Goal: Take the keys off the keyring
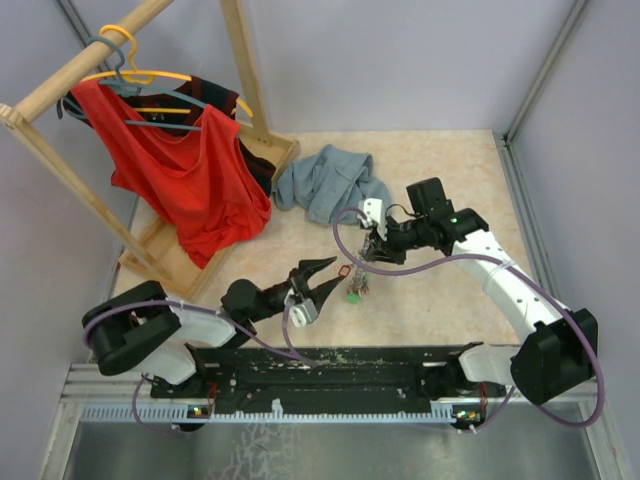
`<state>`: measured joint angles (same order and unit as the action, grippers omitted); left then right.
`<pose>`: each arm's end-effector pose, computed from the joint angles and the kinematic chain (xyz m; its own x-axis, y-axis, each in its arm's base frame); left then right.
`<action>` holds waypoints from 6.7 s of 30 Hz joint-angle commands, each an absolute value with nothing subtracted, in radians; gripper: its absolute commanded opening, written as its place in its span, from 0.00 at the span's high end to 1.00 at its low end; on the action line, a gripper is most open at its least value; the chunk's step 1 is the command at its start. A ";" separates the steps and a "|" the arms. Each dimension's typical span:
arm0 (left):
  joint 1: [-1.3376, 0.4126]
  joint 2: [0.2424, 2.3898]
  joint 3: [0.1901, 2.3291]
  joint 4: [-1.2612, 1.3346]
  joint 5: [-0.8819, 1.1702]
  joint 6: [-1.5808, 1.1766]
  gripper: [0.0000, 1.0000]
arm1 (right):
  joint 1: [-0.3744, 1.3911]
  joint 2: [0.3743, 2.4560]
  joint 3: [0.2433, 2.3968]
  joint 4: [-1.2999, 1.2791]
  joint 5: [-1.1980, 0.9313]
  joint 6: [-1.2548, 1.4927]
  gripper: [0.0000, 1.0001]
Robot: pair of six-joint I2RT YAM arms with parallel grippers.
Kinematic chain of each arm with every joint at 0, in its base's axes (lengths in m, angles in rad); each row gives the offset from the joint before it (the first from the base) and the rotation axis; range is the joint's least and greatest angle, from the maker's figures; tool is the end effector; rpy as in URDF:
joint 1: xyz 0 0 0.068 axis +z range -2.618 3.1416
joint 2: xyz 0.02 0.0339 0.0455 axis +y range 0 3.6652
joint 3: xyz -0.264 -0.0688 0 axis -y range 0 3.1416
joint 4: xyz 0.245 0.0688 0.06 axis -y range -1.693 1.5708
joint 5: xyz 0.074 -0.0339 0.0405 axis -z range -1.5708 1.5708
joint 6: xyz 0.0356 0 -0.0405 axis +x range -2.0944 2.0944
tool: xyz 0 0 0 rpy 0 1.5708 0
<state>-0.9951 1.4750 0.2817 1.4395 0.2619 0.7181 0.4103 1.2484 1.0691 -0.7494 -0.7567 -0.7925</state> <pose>0.1262 -0.2113 0.1971 0.7229 0.0535 -0.6888 0.6258 0.3719 0.6856 0.2176 0.1213 0.2993 -0.0406 -0.5823 -0.8120 -0.9913 0.1255 -0.0405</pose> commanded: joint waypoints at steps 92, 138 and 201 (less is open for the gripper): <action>-0.988 1.264 0.626 0.769 0.184 0.334 1.00 | 0.362 1.201 1.132 -0.706 -0.856 -0.732 1.00; -0.991 1.215 0.604 0.773 0.219 0.415 1.00 | 0.345 1.254 1.114 -0.706 -0.866 -0.733 1.00; -1.065 1.264 0.683 0.667 0.084 0.351 1.00 | 0.314 1.193 1.166 -0.830 -1.029 -0.864 0.72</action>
